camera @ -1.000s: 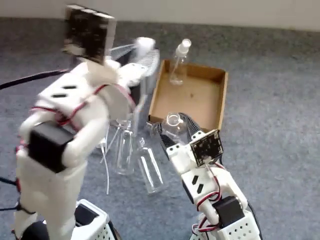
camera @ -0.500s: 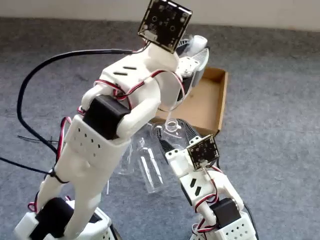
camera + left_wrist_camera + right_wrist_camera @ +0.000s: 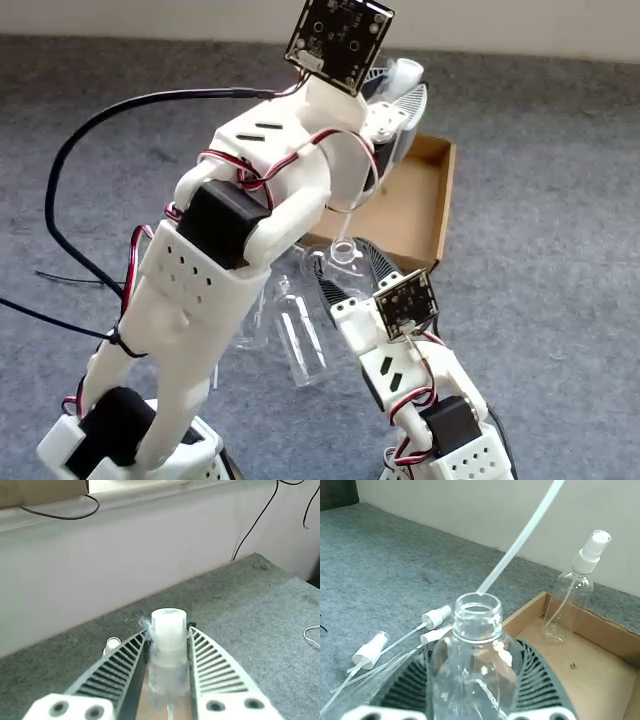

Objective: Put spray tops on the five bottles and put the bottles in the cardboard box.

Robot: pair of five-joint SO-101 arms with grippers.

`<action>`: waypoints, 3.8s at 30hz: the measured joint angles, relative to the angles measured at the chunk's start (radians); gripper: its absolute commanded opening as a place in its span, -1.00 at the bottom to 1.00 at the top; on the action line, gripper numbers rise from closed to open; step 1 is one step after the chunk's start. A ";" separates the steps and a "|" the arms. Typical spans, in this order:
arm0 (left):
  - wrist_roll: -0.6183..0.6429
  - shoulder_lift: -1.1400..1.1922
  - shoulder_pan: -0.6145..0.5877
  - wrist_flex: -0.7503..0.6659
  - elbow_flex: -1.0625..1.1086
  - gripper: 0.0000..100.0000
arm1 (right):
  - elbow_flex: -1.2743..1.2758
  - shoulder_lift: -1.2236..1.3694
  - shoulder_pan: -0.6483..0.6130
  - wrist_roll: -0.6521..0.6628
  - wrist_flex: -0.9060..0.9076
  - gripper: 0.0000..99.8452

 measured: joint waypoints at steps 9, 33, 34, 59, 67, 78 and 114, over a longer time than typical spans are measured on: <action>0.000 0.000 0.000 -0.003 0.071 -0.89 | 0.000 0.000 0.000 -0.005 0.000 -0.99; -0.005 -0.072 -0.008 0.190 0.117 -0.89 | 0.000 0.000 0.075 -0.081 0.000 -0.99; -0.005 -0.080 -0.014 0.206 0.117 -0.89 | 0.000 0.000 0.075 -0.081 0.000 -0.99; -0.003 -0.097 0.029 0.164 0.342 -0.82 | 0.002 0.000 0.077 -0.083 0.002 -0.99; -0.008 -0.097 0.031 0.163 0.393 -0.69 | 0.000 0.000 0.080 -0.084 0.002 -0.99; -0.052 -0.235 0.029 0.163 0.493 -0.69 | 0.000 0.000 0.080 -0.084 0.002 -0.99; -0.152 -0.199 -0.074 0.114 0.517 -0.69 | 0.003 0.002 0.083 -0.084 0.002 -0.99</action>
